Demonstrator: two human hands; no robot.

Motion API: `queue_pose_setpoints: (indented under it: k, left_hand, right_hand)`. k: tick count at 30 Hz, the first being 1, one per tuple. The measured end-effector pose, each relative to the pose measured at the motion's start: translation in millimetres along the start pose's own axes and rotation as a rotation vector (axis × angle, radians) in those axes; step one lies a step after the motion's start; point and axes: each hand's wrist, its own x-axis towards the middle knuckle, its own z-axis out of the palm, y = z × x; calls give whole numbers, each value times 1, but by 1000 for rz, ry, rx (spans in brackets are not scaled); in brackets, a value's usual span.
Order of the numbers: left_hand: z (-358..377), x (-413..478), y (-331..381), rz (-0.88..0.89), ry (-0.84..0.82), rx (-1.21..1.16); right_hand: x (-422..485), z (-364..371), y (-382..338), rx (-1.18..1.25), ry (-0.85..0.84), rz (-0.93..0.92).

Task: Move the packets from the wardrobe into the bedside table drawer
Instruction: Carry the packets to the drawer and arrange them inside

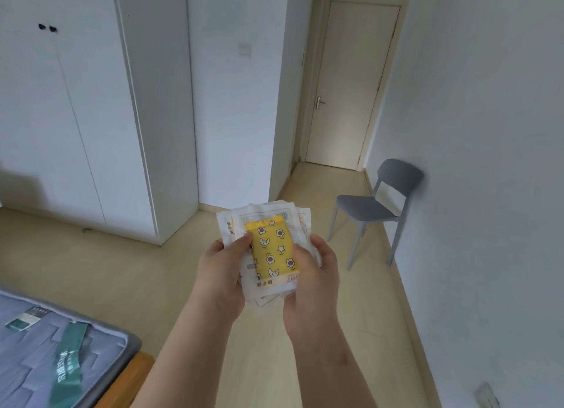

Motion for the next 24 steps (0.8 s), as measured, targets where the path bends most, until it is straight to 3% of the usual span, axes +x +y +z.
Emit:
queue_pose_setpoints:
  k: [9,24]
  left_hand:
    - [85,216,53,74,64,0]
    - [106,508,142,184,194,38]
  right_hand:
    - [232,94,-20,-30,-64,47]
    - [498,252,31,-16,-150,91]
